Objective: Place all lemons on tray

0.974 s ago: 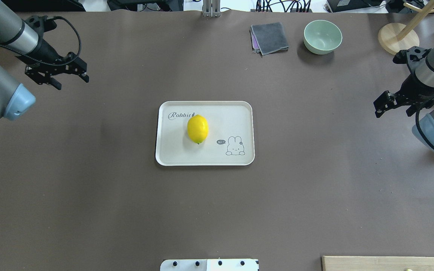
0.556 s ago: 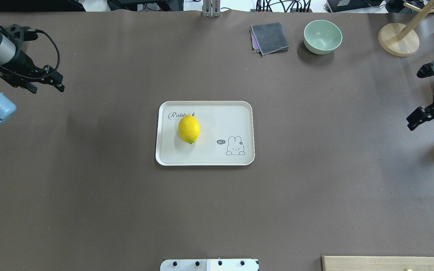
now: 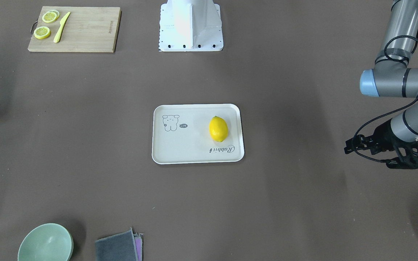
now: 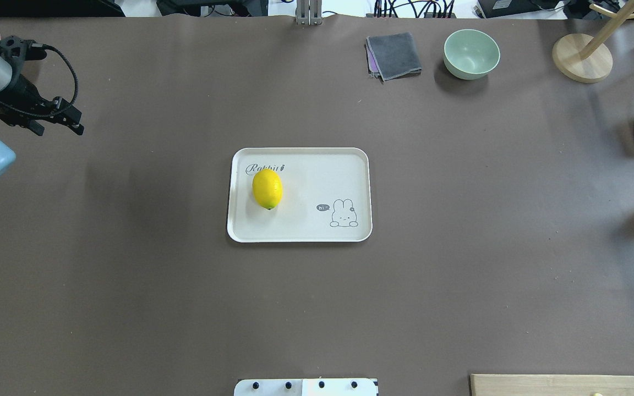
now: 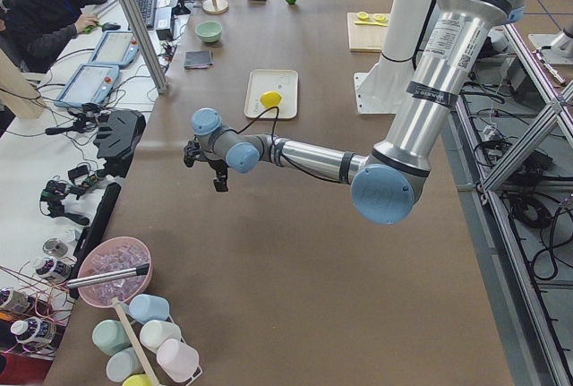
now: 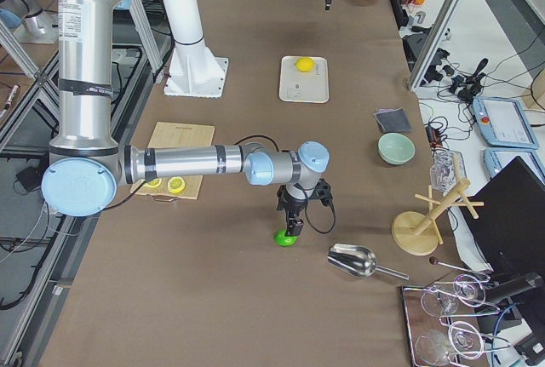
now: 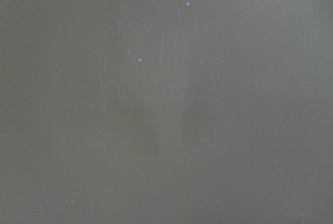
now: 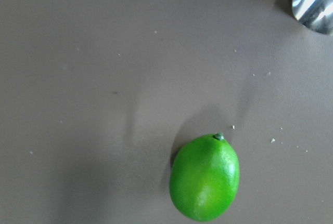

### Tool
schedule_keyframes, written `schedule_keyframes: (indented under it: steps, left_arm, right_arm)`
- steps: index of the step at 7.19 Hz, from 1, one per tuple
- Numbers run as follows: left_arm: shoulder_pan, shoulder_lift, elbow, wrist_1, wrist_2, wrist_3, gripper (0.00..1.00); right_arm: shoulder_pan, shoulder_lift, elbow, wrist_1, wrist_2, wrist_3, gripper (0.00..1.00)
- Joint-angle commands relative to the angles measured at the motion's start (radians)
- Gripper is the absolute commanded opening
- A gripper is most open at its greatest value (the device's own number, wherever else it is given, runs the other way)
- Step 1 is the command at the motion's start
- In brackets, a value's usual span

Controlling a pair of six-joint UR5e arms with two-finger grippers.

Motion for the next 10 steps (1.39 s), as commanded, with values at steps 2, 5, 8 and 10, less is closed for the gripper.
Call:
schedule_keyframes:
  steps: [2, 5, 8, 10]
  left_arm:
    - [0.0, 0.0, 0.004, 0.0, -0.001, 0.001, 0.97]
    - [0.0, 0.0, 0.004, 0.0, -0.001, -0.001, 0.97]
    - [0.001, -0.001, 0.005, 0.0, -0.001, -0.001, 0.97]
    - [0.001, -0.001, 0.005, 0.0, -0.001, -0.002, 0.97]
  right_arm:
    - [0.002, 0.017, -0.088, 0.001, -0.001, 0.001, 1.0]
    - [0.0, 0.116, -0.186, 0.001, 0.001, 0.019, 0.99]
    - [-0.005, 0.13, -0.205, 0.001, 0.008, 0.068, 0.98]
    - [-0.005, 0.114, -0.202, 0.0, 0.011, 0.068, 0.85]
